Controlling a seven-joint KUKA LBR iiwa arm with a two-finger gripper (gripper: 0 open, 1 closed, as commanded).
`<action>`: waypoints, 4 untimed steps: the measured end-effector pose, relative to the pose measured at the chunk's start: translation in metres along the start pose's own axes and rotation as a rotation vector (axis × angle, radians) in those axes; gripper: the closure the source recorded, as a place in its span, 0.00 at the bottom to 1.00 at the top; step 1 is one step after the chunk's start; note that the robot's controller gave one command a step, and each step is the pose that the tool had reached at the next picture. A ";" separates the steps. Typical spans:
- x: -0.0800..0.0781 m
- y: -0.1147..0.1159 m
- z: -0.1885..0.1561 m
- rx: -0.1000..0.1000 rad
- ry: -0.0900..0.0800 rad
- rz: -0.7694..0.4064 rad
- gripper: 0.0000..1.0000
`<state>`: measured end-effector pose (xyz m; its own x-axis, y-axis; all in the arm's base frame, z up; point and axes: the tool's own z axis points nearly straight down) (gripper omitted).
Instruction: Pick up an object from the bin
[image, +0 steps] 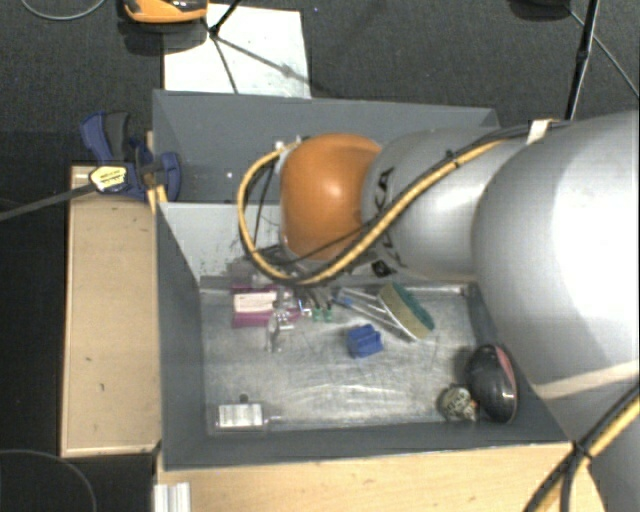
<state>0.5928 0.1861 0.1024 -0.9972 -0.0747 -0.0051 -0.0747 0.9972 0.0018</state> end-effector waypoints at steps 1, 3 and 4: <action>0.006 -0.009 -0.008 0.001 0.006 0.086 0.00; -0.004 -0.005 0.023 -0.006 -0.018 0.184 0.00; -0.010 -0.006 0.018 -0.009 -0.039 0.189 1.00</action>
Offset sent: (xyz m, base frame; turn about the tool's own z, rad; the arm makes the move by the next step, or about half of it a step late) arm -0.0057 -0.0093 0.0072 0.0869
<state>0.6033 0.1809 0.0841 -0.9926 0.1137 -0.0429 0.1132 0.9935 0.0154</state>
